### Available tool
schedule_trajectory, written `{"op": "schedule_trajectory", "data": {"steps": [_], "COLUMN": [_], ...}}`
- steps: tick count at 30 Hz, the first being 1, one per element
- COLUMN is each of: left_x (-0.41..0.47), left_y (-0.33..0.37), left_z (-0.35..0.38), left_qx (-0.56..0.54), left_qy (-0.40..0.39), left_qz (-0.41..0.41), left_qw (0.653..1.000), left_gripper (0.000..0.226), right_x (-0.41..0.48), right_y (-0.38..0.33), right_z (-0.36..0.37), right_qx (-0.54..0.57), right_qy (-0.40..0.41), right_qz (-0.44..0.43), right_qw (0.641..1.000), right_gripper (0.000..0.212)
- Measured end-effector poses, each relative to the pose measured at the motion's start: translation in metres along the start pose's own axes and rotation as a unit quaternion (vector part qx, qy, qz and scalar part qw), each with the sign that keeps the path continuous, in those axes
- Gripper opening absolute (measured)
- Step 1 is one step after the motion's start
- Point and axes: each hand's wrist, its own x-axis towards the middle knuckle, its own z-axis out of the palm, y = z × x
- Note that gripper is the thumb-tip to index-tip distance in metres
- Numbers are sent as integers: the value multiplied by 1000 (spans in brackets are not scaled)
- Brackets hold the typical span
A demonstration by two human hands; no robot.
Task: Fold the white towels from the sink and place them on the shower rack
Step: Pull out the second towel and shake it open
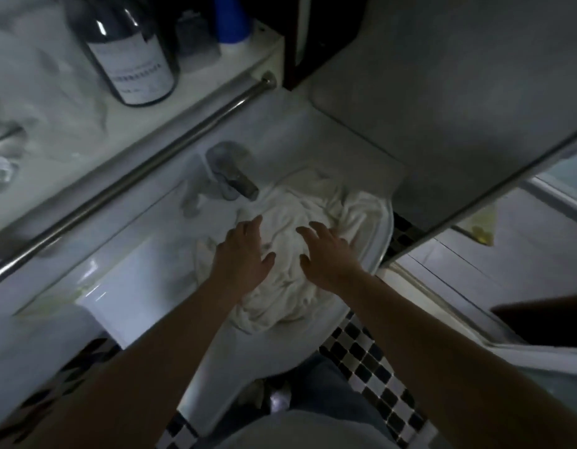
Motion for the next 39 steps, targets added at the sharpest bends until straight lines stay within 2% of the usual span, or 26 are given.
{"op": "schedule_trajectory", "data": {"steps": [5, 9, 12, 14, 17, 19, 20, 22, 24, 26, 28, 31, 33, 35, 37, 39], "left_x": [19, 36, 46, 49, 57, 60, 60, 58, 56, 55, 53, 49, 49, 49, 46, 42], "left_y": [-9, -19, -22, -20, -22, -25, -27, -30, -33, -34, -34, -31, -27, -28, -26, -13], "left_z": [20, 39, 50, 54, 57, 56, 56, 54, 51, 45, 39, 35, 30, 27, 27, 26], "left_qx": [62, 69, 107, 134, 156, 182, 187, 153, 87, 5, -71, -113, -132, -58, 96, 136], "left_qy": [-6, 1, -54, -71, -31, -3, 13, 56, 74, 67, 73, 111, 107, 63, 31, 35], "left_qz": [-32, -99, -125, -132, -160, -151, -126, -53, -14, -36, -86, -135, -139, -108, -50, -13], "left_qw": [998, 993, 985, 980, 974, 972, 974, 985, 993, 997, 991, 978, 976, 991, 994, 990], "left_gripper": [75, 81, 87, 79, 45, 29, 28, 33, 28, 26, 27, 32, 43, 81, 124, 136], "right_x": [44, 81, 103, 110, 120, 126, 129, 136, 143, 151, 157, 155, 149, 147, 147, 144], "right_y": [13, 27, 34, 41, 54, 58, 59, 61, 62, 64, 63, 53, 45, 39, 32, 27], "right_z": [10, 19, 27, 31, 36, 37, 37, 37, 35, 33, 32, 28, 19, 7, -11, -33], "right_qx": [-30, -16, -14, -18, -48, -93, -112, -114, -108, -110, -67, 117, 243, 320, 370, 421], "right_qy": [-82, -137, -170, -201, -246, -227, -211, -175, -127, -87, -71, -37, -29, -37, -40, -61], "right_qz": [-43, -53, -53, -60, -79, -98, -103, -91, -76, -78, -68, 1, 49, 66, 60, 37], "right_qw": [995, 989, 984, 978, 965, 964, 966, 974, 983, 987, 993, 992, 968, 945, 926, 904], "right_gripper": [65, 67, 71, 73, 76, 73, 71, 68, 61, 45, 32, 11, 6, 10, 15, 23]}}
